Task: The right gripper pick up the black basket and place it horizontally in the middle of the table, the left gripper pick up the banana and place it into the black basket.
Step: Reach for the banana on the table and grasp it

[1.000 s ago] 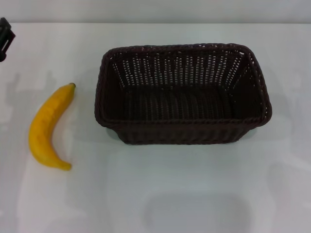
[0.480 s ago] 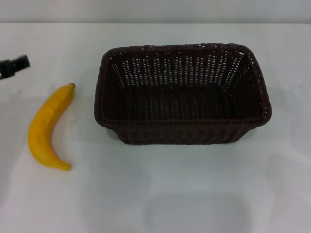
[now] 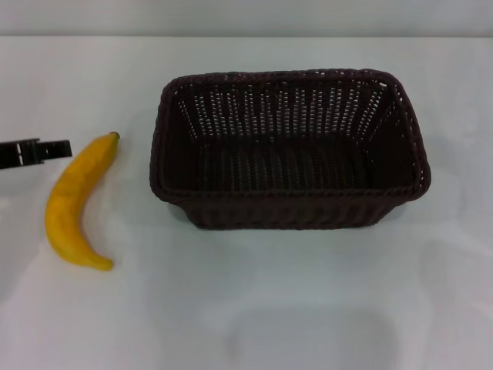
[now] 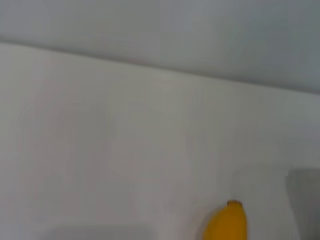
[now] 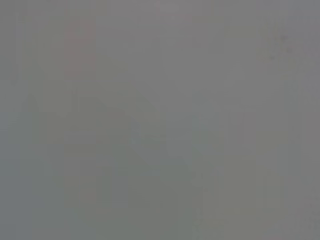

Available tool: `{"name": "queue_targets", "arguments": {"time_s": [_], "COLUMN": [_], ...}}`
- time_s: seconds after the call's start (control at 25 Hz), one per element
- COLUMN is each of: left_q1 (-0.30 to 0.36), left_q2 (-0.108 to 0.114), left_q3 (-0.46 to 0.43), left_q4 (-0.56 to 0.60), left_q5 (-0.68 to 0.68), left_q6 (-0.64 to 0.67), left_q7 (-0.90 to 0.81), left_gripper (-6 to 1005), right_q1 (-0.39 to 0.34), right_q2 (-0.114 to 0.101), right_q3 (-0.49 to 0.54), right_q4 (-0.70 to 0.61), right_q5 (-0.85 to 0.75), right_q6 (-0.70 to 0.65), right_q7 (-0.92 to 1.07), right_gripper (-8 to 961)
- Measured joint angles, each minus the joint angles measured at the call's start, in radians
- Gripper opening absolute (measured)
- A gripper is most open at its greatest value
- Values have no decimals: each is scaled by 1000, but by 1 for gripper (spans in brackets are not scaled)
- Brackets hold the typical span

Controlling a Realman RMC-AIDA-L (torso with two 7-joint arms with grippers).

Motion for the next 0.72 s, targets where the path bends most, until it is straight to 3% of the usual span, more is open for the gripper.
{"name": "queue_targets", "arguments": {"time_s": [0.2, 0.72], "left_q1": [0, -19], "left_q2": [-2, -4], "left_q3": [-17, -18], "left_q4": [-15, -152], "left_q5": [-2, -10], "left_q6": [-38, 21], "left_q7": [-2, 19], "left_gripper": [875, 875], "right_q1": [-3, -7], "right_q2": [3, 5], "right_q3": [0, -22], "right_q4": [-7, -15], "right_q5": [-6, -6], "right_q6": [-1, -9], "right_q7": [0, 1], "right_gripper": [675, 675]}}
